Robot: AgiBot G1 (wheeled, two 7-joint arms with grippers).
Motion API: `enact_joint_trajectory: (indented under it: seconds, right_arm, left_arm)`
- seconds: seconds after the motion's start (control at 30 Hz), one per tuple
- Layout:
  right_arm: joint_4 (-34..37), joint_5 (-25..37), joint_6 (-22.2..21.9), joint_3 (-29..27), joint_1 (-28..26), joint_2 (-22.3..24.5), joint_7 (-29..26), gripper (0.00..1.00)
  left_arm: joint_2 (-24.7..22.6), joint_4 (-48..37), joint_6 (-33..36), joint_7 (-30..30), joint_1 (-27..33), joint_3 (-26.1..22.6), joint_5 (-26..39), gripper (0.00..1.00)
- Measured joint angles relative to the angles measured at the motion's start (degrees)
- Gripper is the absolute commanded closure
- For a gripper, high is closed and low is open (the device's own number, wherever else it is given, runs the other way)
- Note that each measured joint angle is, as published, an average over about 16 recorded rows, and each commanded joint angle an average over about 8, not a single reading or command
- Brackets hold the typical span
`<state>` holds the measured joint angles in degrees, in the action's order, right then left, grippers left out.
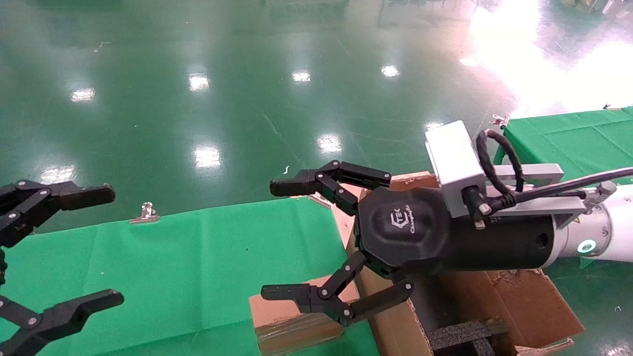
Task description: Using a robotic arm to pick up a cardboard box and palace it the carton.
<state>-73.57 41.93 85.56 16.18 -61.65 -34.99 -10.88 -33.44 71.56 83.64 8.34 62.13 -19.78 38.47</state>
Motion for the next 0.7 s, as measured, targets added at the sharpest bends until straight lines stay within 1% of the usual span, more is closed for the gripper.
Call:
enact_joint_trajectory:
  seconds: [0.4, 0.43, 0.47, 0.67, 0.7]
  right_arm:
    - [0.0, 0.0, 0.0, 0.0, 0.0, 0.0, 0.0, 0.0]
    - [0.0, 0.0, 0.0, 0.0, 0.0, 0.0, 0.0, 0.0]
    - [0.0, 0.0, 0.0, 0.0, 0.0, 0.0, 0.0, 0.0]
    - [0.01, 0.0, 0.01, -0.01, 0.01, 0.0, 0.01, 0.0]
    - [0.02, 0.0, 0.0, 0.0, 0.01, -0.01, 0.0, 0.0]
  left_arm:
    - [0.0, 0.0, 0.0, 0.0, 0.0, 0.0, 0.0, 0.01]
    - [0.0, 0.0, 0.0, 0.0, 0.0, 0.0, 0.0, 0.07]
    - [0.0, 0.0, 0.0, 0.0, 0.0, 0.0, 0.0, 0.18]
    - [0.0, 0.0, 0.0, 0.0, 0.0, 0.0, 0.0, 0.92]
    - [0.0, 0.0, 0.0, 0.0, 0.0, 0.0, 0.0, 0.98]
